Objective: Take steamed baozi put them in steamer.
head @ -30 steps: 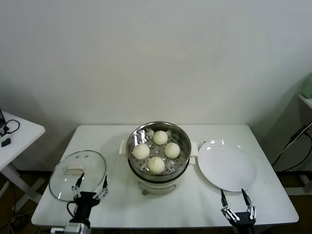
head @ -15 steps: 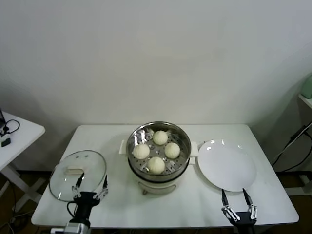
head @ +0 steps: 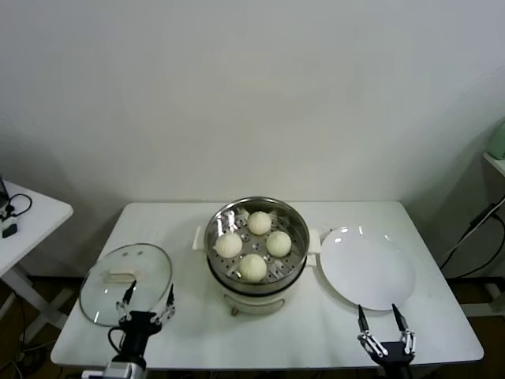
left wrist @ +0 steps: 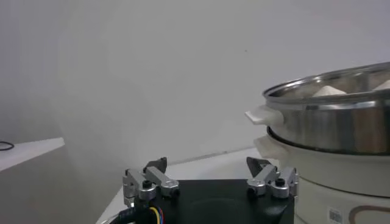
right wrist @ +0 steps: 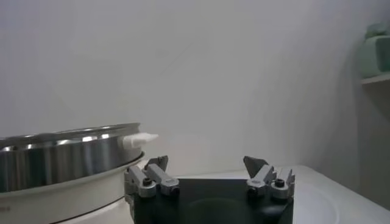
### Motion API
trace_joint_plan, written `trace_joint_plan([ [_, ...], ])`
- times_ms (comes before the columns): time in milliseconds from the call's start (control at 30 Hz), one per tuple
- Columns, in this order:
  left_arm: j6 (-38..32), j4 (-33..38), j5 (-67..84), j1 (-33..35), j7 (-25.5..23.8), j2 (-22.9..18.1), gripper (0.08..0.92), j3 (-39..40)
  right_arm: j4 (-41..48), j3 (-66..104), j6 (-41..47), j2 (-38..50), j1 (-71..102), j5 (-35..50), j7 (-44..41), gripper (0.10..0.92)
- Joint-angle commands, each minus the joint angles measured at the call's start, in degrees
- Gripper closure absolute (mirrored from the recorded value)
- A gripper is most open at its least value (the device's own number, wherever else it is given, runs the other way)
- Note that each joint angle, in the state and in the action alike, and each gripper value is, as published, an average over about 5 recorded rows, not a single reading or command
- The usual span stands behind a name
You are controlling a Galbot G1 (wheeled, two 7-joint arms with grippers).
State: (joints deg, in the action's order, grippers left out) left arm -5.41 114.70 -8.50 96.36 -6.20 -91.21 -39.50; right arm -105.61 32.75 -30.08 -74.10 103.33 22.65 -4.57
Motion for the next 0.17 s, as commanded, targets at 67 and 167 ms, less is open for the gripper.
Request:
trace_joint_plan([
  [67,-0.1,-0.08,0.04,0.05,0.02,0.05,0.177,0.02,-0.25,-0.16,0.54,-0.22,-0.09,-0.52,0.08,0.203],
  [167,-0.11,-0.09,0.08,0.01,0.04,0.03,0.177,0.03,-0.29,-0.17,0.69,-0.19,-0.2,-0.71,0.09,0.203],
])
